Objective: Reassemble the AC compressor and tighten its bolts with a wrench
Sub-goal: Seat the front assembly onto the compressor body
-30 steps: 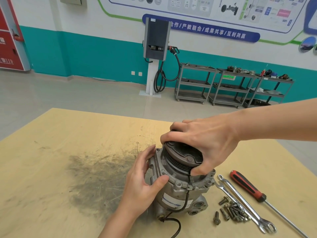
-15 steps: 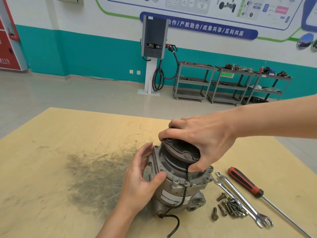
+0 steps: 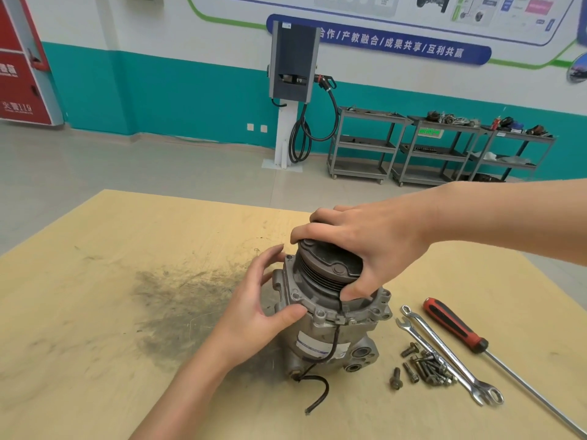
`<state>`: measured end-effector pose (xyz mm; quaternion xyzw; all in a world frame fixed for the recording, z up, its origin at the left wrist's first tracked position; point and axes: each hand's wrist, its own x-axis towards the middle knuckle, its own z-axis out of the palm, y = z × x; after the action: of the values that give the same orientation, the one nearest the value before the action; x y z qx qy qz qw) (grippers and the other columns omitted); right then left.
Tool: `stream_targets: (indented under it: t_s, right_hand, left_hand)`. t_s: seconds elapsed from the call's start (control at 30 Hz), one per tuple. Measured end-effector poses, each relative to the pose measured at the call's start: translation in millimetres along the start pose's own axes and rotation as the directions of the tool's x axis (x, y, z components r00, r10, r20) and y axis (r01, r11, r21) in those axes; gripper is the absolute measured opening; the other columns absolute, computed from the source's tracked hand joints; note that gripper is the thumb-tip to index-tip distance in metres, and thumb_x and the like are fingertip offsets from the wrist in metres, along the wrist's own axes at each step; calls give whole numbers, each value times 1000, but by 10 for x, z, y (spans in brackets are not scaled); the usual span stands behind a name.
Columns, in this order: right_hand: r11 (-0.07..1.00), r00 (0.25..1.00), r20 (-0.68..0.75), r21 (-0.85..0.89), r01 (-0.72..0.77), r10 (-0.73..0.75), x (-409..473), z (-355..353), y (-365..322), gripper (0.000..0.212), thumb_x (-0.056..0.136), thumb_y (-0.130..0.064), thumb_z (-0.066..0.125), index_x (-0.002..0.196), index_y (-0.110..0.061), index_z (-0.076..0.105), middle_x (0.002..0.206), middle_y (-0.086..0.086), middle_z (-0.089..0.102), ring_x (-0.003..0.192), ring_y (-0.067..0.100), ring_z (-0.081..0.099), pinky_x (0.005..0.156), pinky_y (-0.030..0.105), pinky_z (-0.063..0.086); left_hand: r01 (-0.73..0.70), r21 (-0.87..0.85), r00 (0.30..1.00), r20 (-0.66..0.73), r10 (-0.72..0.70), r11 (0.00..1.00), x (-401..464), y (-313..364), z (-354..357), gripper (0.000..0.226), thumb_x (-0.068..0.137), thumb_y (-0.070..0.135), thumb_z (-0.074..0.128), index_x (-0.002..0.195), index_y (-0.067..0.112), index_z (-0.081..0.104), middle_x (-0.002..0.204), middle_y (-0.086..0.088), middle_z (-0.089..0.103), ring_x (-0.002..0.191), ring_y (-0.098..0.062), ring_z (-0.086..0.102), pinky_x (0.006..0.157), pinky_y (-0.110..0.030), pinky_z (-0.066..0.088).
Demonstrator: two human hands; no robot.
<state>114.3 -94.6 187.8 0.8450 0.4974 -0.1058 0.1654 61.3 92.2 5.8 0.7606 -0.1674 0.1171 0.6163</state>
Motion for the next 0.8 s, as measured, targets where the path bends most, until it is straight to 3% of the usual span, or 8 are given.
stream_targets:
  t_s: [0.2,0.37,0.43,0.53,0.63,0.7,0.8]
  right_hand:
    - [999,999,-26,8,-37,38,-27,45,-6,90,81,-68,56,148,-38,5,138,1,33,123,22,39,90,32,42]
    - [969,984,-159,246,-36,77,-110,182,-36,100,71,-79,54,150,-41,7,152,-7,24,138,15,27,111,37,34]
    - [906,943,-306,424,10,132,-213,327,-52,98,69,-83,50,150,-43,10,155,-12,23,139,6,27,113,31,31]
    - [734,787,-504,672,99,355,-365,689,-92,94,67,-93,34,147,-46,17,156,-23,23,139,-8,25,112,26,28]
    - [523,682,-479,836,164,553,-360,1095,-198,97,70,-91,29,150,-36,20,157,-20,24,141,-7,23,115,34,31]
    - [477,700,-435,866,152,567,-270,1274,-301,100,71,-91,26,152,-33,17,158,-22,21,141,-9,21,117,33,29]
    - [438,736,-407,883,166,541,-103,1422,-451,98,72,-91,25,151,-35,13,157,-27,14,142,-11,15,120,28,21]
  left_hand:
    - [-3,50,1000,23,2,999,-2,85,-78,83,63,77,72,132,67,29,135,35,46,137,4,37,117,-33,28]
    - [31,17,999,35,-32,999,-16,115,-118,94,59,79,72,139,53,29,144,22,45,136,2,39,118,-37,30]
    - [37,-10,999,24,-37,999,-17,146,-105,98,56,84,69,138,50,28,147,19,42,137,2,39,117,-31,30]
    - [48,-87,999,-12,-49,995,-10,211,-99,106,50,88,68,139,44,28,140,29,47,131,6,44,104,-14,39]
    - [24,-120,993,-112,-38,992,-49,210,-185,102,49,87,70,131,34,40,121,32,61,115,9,57,86,-7,48]
    - [23,-154,976,-213,-56,988,-104,126,-264,101,46,88,70,127,31,47,118,24,66,112,3,61,90,-16,52]
    - [68,-249,946,-291,-142,966,-159,-10,-367,117,41,87,74,135,22,50,128,-3,65,124,-23,59,107,-55,43]
